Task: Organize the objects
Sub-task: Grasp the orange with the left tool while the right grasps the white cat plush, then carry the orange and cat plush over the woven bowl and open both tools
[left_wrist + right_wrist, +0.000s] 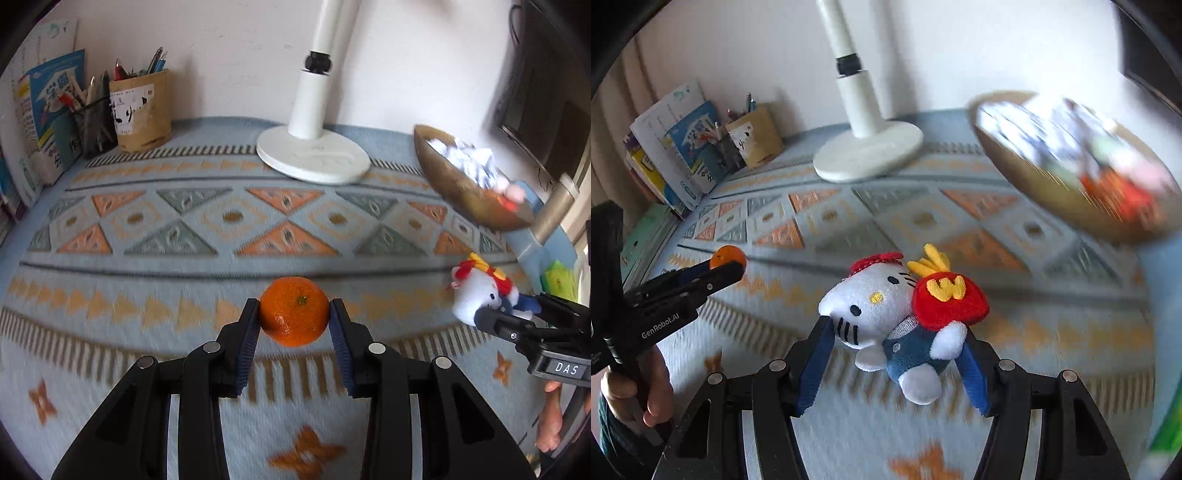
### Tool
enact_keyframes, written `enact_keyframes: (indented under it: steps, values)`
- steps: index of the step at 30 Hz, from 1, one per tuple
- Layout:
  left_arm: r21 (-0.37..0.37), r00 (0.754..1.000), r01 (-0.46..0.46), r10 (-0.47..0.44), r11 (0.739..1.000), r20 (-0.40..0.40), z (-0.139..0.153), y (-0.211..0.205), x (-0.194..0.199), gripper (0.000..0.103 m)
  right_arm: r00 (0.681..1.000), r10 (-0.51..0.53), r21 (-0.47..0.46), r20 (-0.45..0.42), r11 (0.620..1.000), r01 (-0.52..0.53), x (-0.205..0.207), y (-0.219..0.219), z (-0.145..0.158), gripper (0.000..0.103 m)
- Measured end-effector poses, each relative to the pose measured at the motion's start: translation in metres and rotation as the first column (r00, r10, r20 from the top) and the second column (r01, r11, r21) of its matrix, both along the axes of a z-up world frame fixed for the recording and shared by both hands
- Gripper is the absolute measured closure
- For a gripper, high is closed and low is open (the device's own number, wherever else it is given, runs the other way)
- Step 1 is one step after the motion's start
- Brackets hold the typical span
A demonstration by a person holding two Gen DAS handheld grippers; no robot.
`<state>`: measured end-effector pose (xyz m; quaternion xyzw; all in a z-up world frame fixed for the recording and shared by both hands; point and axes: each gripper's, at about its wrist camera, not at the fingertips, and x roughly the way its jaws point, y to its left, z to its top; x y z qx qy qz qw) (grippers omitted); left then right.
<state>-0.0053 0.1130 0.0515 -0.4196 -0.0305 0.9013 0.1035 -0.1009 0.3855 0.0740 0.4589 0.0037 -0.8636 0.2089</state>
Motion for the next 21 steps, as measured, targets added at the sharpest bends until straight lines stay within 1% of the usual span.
enact_keyframes:
  steps: [3, 5, 7, 8, 9, 10, 12, 15, 17, 18, 21]
  values:
    - [-0.018, 1.000, 0.009, -0.009, 1.000, 0.002, -0.006, 0.006, 0.011, 0.068, 0.999, -0.017, 0.058, -0.029, 0.998, 0.019, 0.022, 0.007, -0.004, 0.041]
    - [-0.059, 1.000, 0.004, -0.004, 0.998, -0.003, -0.008, 0.008, 0.014, 0.068, 0.999, -0.015, 0.057, -0.029, 0.998, 0.017, 0.030, 0.009, -0.007, 0.040]
    - [-0.078, 1.000, 0.001, -0.003, 0.997, -0.028, -0.006, 0.011, 0.018, 0.068, 0.999, -0.011, 0.046, -0.033, 0.999, 0.012, 0.036, 0.011, -0.009, 0.039]
    - [-0.084, 0.999, 0.002, -0.005, 0.996, -0.035, -0.006, 0.011, 0.018, 0.068, 1.000, -0.006, 0.044, -0.029, 0.999, 0.007, 0.037, 0.012, -0.010, 0.036]
    - [-0.102, 1.000, 0.001, -0.004, 0.995, -0.028, -0.009, 0.013, 0.016, 0.067, 1.000, -0.001, 0.039, -0.020, 0.999, 0.001, 0.038, 0.013, -0.011, 0.028]
    - [-0.118, 1.000, -0.003, 0.001, 0.993, -0.017, -0.011, 0.015, 0.014, 0.067, 1.000, 0.008, 0.026, -0.004, 1.000, -0.008, 0.039, 0.014, -0.014, 0.022]
    - [-0.138, 1.000, -0.006, 0.004, 0.990, -0.018, -0.010, 0.019, 0.015, 0.067, 1.000, 0.004, 0.001, 0.008, 1.000, -0.004, 0.041, 0.018, -0.016, 0.020]
    - [-0.116, 1.000, 0.000, -0.001, 0.993, -0.012, -0.010, 0.017, 0.015, 0.067, 1.000, 0.001, -0.038, 0.015, 0.999, 0.000, 0.040, 0.024, -0.014, 0.020]
    - [-0.086, 1.000, -0.004, 0.004, 0.996, -0.003, -0.010, 0.014, 0.014, 0.067, 1.000, -0.009, -0.032, 0.003, 0.999, 0.009, 0.036, 0.027, -0.011, 0.019]
    - [-0.074, 1.000, -0.007, 0.007, 0.997, 0.000, -0.010, 0.013, 0.014, 0.067, 1.000, -0.020, -0.023, -0.002, 1.000, 0.019, 0.033, 0.029, -0.009, 0.016]
    - [-0.064, 1.000, -0.010, 0.010, 0.998, 0.002, -0.011, 0.013, 0.014, 0.067, 1.000, -0.021, -0.041, 0.017, 0.999, 0.021, 0.022, 0.031, -0.007, 0.016]
